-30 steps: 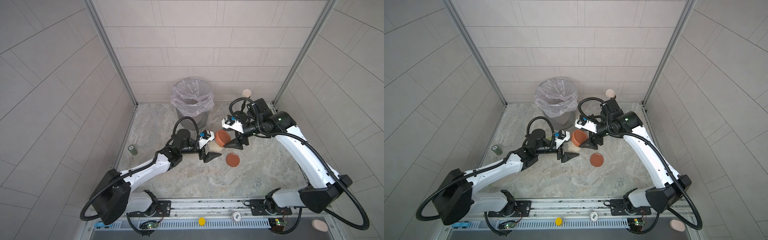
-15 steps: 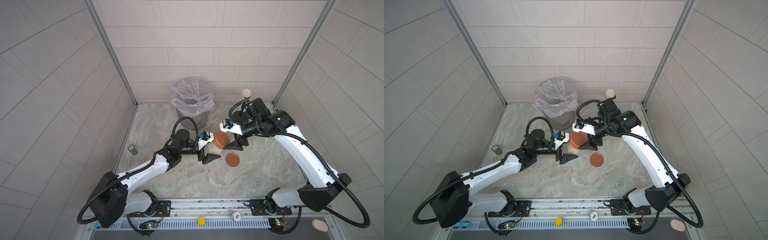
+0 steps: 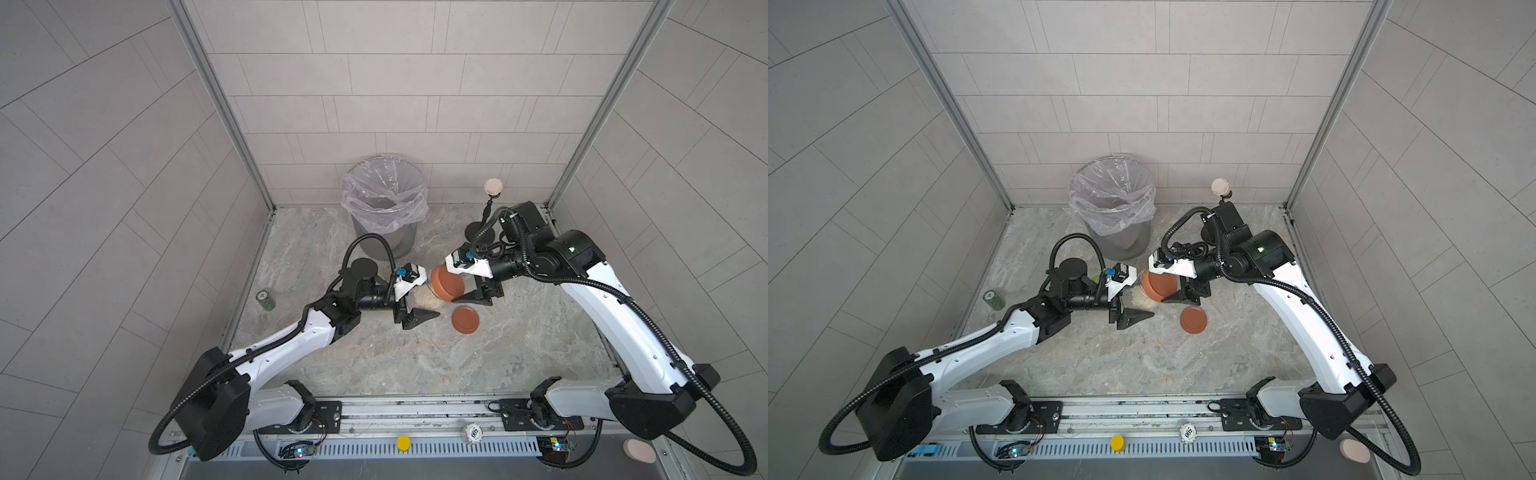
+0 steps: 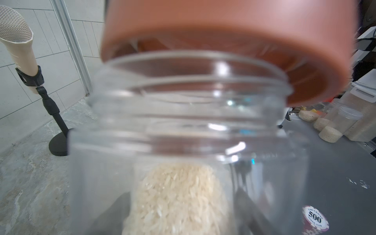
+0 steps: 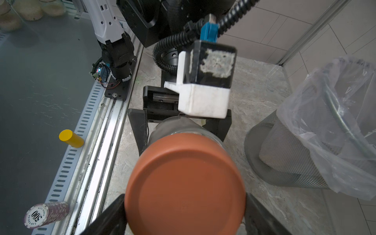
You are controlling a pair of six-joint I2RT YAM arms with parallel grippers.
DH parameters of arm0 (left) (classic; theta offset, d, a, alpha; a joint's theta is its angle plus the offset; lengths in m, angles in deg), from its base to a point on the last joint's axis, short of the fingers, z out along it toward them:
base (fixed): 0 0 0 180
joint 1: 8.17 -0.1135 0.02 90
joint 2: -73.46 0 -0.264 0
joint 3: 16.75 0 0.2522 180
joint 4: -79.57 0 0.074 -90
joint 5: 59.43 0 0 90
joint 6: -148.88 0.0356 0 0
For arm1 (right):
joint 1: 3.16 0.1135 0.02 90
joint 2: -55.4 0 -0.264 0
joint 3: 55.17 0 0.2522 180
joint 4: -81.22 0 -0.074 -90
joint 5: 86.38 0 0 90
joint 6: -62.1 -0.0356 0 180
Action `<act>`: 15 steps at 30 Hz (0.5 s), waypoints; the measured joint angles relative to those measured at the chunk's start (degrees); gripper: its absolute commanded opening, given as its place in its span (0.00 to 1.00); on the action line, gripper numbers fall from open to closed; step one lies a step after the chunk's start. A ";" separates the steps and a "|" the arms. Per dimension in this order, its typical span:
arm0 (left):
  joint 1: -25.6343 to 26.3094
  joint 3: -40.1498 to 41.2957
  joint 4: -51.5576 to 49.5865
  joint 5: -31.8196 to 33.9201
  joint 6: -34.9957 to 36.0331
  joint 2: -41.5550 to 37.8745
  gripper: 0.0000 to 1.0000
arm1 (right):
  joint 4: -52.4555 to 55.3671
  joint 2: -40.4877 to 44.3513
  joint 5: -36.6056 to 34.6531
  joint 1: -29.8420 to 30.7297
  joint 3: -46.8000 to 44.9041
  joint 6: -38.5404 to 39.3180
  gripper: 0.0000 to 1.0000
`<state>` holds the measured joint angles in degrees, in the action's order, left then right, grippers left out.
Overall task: Empty moldy rice from jars
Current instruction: Unscrew the lid from the jar.
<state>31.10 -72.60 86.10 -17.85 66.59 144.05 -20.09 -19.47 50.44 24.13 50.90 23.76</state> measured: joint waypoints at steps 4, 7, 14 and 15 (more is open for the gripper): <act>-0.04 0.00 0.07 0.09 -0.17 0.00 0.00 | -0.20 0.02 0.13 0.04 -0.24 0.28 0.74; -0.04 0.00 0.35 0.35 -0.17 -0.02 0.00 | -0.50 0.57 0.09 0.02 -1.27 0.46 0.74; -0.04 0.00 0.37 1.33 -0.09 -1.29 0.00 | -1.44 3.65 0.09 -1.29 -3.34 0.46 0.74; -0.04 0.00 0.35 1.46 -0.02 -1.57 0.00 | -1.60 4.00 0.15 -1.75 -3.39 0.46 0.74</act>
<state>31.05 -72.60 86.45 -16.39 66.57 142.47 -21.69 -15.47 50.60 22.38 47.51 24.22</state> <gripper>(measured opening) 0.901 0.841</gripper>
